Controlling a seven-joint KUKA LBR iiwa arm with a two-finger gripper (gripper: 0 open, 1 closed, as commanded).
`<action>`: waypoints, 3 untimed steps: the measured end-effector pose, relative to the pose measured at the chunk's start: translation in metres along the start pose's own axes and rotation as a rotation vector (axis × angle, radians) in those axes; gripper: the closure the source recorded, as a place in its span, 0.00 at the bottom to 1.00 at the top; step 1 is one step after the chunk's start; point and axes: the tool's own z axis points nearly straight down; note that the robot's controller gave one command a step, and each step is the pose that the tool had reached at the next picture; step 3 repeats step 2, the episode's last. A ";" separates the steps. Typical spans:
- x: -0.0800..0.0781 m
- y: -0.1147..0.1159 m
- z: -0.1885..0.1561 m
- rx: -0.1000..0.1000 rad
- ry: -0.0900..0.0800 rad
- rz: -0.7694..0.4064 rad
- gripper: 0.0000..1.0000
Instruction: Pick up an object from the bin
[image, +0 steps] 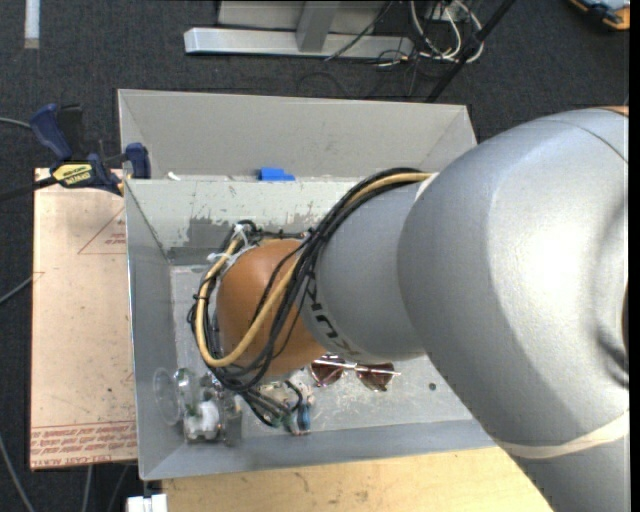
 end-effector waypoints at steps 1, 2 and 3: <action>0.000 0.000 -0.006 -0.001 0.000 0.003 1.00; 0.001 0.000 -0.014 0.001 0.006 0.003 1.00; 0.001 0.000 -0.014 0.001 0.006 0.003 1.00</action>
Offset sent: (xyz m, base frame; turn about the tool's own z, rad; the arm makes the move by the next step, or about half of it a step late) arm 0.0000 0.0000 0.0971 0.0000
